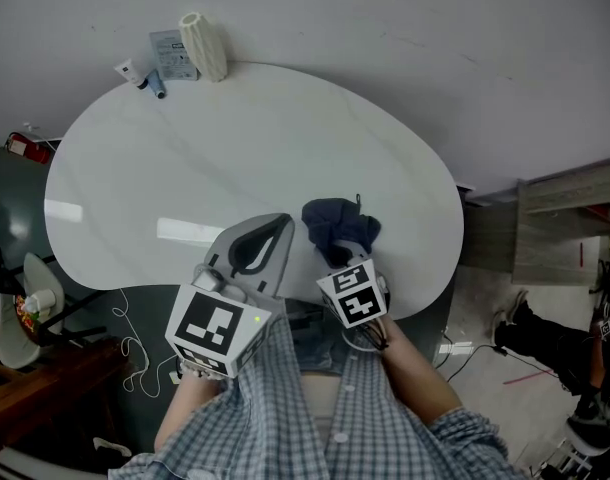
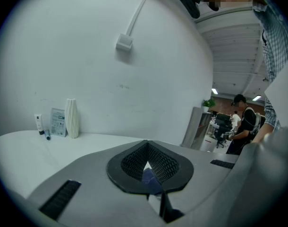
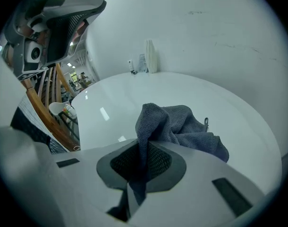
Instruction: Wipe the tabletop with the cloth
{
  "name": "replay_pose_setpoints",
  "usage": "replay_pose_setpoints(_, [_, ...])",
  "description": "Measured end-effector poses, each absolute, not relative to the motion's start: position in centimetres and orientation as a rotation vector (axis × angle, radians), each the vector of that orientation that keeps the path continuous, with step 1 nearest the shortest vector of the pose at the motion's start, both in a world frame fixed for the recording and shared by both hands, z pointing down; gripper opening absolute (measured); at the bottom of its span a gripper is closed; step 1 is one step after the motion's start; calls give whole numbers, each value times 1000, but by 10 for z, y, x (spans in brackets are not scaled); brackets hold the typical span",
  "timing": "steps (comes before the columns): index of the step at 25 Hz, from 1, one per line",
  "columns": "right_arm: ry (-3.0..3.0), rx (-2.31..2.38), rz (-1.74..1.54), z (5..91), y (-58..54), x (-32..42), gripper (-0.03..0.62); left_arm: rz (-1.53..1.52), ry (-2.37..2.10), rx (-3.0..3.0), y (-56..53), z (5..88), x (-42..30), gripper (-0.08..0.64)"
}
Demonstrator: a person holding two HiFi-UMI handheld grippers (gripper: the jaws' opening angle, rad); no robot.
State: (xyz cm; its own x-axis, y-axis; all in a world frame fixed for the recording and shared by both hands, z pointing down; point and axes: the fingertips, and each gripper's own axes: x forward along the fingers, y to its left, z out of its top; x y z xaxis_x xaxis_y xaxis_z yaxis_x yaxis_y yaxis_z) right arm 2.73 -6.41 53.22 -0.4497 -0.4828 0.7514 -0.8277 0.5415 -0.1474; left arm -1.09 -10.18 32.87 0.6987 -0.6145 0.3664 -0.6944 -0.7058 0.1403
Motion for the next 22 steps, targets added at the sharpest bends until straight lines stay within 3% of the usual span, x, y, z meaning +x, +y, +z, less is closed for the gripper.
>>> replay_pose_setpoints(22, [-1978,1282,745,537,-70,172,23,453,-1033,2621,-116,336,31,6])
